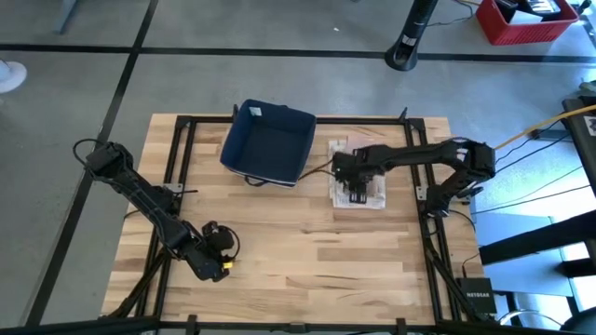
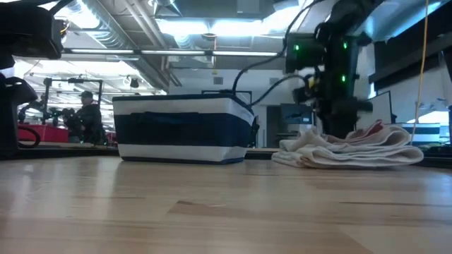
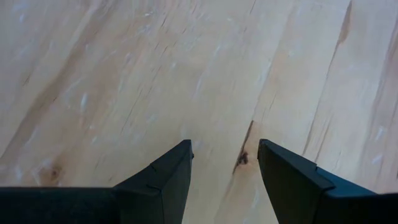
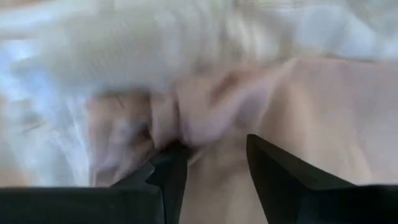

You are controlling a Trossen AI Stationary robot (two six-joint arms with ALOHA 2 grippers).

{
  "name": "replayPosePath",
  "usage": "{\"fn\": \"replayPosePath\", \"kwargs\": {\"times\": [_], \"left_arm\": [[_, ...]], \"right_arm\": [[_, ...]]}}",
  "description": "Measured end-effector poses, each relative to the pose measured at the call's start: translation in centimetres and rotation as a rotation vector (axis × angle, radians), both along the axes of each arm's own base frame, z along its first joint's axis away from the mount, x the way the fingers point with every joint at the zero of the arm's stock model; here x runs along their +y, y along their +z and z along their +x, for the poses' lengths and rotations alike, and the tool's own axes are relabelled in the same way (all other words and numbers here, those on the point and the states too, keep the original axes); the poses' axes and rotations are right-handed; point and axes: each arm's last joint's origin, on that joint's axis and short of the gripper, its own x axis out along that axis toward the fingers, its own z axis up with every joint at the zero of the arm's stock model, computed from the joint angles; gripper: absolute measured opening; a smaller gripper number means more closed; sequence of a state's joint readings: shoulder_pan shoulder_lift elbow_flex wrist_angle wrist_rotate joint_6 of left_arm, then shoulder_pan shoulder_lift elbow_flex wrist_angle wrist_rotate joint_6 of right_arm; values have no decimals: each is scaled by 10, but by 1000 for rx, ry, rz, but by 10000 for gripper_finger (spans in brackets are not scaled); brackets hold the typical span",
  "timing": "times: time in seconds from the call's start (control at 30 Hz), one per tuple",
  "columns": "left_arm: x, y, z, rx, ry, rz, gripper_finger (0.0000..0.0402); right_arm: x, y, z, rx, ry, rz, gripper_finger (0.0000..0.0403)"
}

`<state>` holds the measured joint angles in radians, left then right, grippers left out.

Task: Fold towel
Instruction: Move the pile of towels to the top right of the table, then return to Home Position

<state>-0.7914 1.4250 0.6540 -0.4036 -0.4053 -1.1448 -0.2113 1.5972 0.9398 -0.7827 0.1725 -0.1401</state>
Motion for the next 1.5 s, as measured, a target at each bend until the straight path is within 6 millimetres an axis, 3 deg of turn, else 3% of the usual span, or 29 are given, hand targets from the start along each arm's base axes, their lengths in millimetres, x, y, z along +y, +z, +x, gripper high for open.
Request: {"fn": "replayPosePath", "kwargs": {"times": [0.17,0.3,0.43,0.53,0.63,0.8,1.0,1.1,1.27,1.4,1.5], "left_arm": [[-2,9,2,-21,-50,9,178],[1,29,13,-88,-115,34,178],[14,54,25,-277,-177,194,178],[31,67,31,-341,-167,359,177],[51,76,31,-332,-131,430,161],[68,90,27,-335,-166,478,103],[83,113,23,-449,-255,458,24],[92,125,24,-528,-346,376,4],[113,133,28,-590,-361,351,8],[132,124,26,-609,-302,340,2],[141,111,12,-641,-242,320,5]], "right_arm": [[7,43,-7,-11,-21,154,166],[21,76,-12,-146,-68,277,166],[39,91,-13,-423,20,321,166],[43,97,-30,-664,42,289,166],[41,92,-57,-845,-72,240,165],[48,79,-94,-1114,-157,255,165],[51,54,-118,-1290,-178,267,158],[52,44,-125,-1336,-171,280,132],[53,31,-130,-1355,-131,303,60],[54,23,-131,-1348,-103,315,8],[55,22,-131,-1387,-73,339,15]]}}
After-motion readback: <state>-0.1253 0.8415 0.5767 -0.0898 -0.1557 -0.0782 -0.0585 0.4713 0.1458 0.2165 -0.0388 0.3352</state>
